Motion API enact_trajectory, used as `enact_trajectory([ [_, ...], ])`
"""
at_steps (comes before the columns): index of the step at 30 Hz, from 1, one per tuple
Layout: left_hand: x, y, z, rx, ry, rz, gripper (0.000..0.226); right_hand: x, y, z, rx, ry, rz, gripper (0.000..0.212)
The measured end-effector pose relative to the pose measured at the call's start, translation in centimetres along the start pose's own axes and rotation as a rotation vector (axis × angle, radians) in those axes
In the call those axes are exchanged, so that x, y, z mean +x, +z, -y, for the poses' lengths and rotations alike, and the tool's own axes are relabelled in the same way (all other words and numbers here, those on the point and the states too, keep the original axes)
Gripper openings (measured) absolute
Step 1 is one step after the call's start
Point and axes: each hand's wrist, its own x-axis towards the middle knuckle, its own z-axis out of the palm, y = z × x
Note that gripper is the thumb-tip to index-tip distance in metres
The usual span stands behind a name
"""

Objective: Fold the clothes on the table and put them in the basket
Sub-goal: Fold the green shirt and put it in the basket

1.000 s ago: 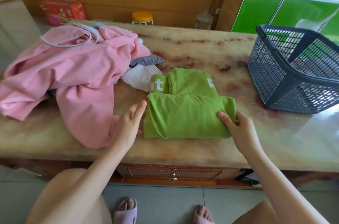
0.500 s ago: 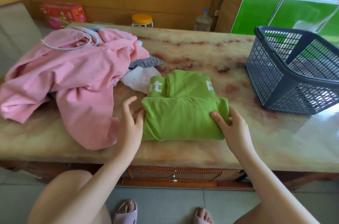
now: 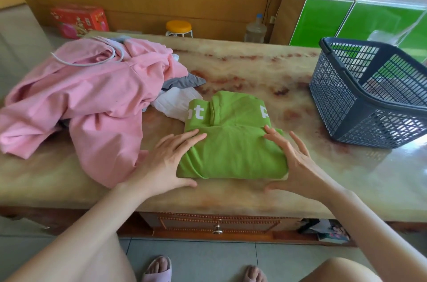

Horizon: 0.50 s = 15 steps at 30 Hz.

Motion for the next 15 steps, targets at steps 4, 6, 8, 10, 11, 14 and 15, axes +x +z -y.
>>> enact_trajectory([
  [4, 0.6, -0.4, 0.2, -0.068, -0.070, -0.057, 0.109, 1.3, -0.4, -0.3, 0.057, 0.066, -0.027, 0.100],
  [6, 1.3, -0.6, 0.4, -0.128, -0.095, -0.150, 0.100, 1.9, -0.9, -0.5, 0.136, 0.101, -0.064, 0.090],
  [8, 2.7, -1.2, 0.8, -0.275, -0.177, -0.196, 0.093, 3.0, -1.8, -0.8, 0.267, 0.226, -0.053, 0.080],
  [10, 4.8, -1.8, 1.3, -0.488, -0.263, -0.240, 0.083, 4.6, -2.0, -2.2, 0.409, 0.367, -0.063, 0.072],
  [11, 6.1, -2.1, 1.6, -0.544, -0.300, -0.276, 0.077, 5.6, -2.1, -2.9, 0.484, 0.405, -0.091, 0.063],
  [14, 9.8, -2.8, 1.6, -0.568, -0.427, -0.287, 0.068, 8.4, -1.9, -4.7, 0.675, 0.457, -0.206, 0.051],
  [15, 10.9, -2.7, 1.8, -0.566, -0.506, -0.265, 0.068, 9.3, -1.8, -4.8, 0.711, 0.478, -0.242, 0.050],
])
